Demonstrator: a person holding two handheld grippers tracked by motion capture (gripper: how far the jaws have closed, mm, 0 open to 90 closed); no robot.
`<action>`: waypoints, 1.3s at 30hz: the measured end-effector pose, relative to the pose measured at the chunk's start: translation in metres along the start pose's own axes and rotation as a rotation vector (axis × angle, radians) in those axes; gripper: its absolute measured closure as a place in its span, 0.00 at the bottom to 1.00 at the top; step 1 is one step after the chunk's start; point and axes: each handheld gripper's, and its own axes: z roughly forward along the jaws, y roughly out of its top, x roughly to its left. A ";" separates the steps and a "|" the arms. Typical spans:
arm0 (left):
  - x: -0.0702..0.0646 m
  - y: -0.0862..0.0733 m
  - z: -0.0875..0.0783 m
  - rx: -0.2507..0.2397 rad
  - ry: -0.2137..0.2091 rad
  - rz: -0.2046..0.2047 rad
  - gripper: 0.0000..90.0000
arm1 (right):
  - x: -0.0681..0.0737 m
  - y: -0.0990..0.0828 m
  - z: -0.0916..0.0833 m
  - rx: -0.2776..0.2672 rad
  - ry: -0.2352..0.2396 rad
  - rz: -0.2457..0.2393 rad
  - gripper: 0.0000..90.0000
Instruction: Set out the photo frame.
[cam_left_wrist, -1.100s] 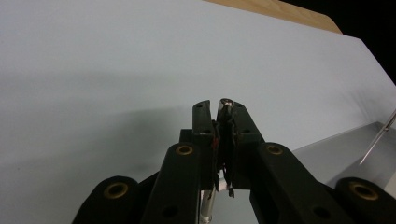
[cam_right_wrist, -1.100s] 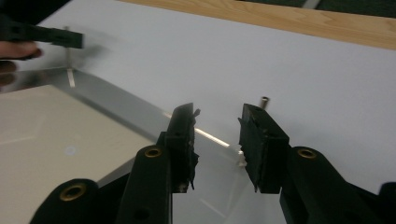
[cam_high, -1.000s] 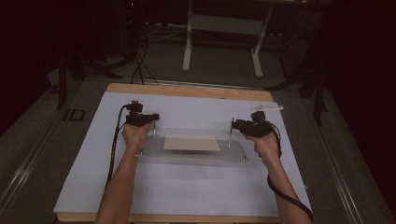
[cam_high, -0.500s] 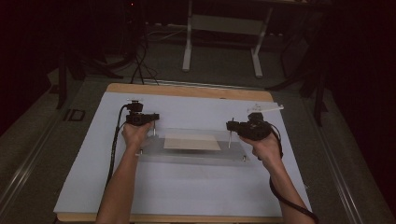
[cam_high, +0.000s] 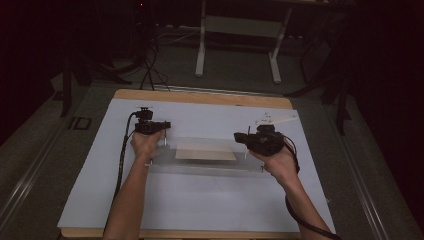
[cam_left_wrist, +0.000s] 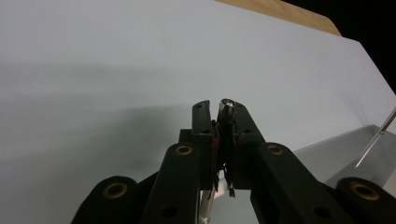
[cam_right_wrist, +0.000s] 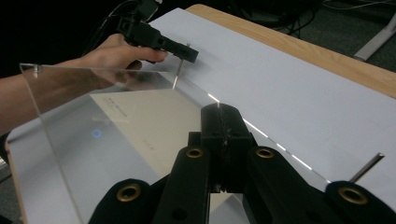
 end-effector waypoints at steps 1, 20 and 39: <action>0.000 0.000 0.000 0.000 0.000 -0.001 0.94 | 0.002 0.000 0.000 0.002 0.003 0.005 1.00; 0.001 0.000 0.001 0.001 -0.004 -0.011 0.93 | 0.057 -0.025 0.006 0.056 0.105 -0.068 1.00; 0.002 0.001 0.001 0.004 -0.012 -0.025 0.93 | 0.088 -0.058 0.018 0.057 0.037 -0.130 1.00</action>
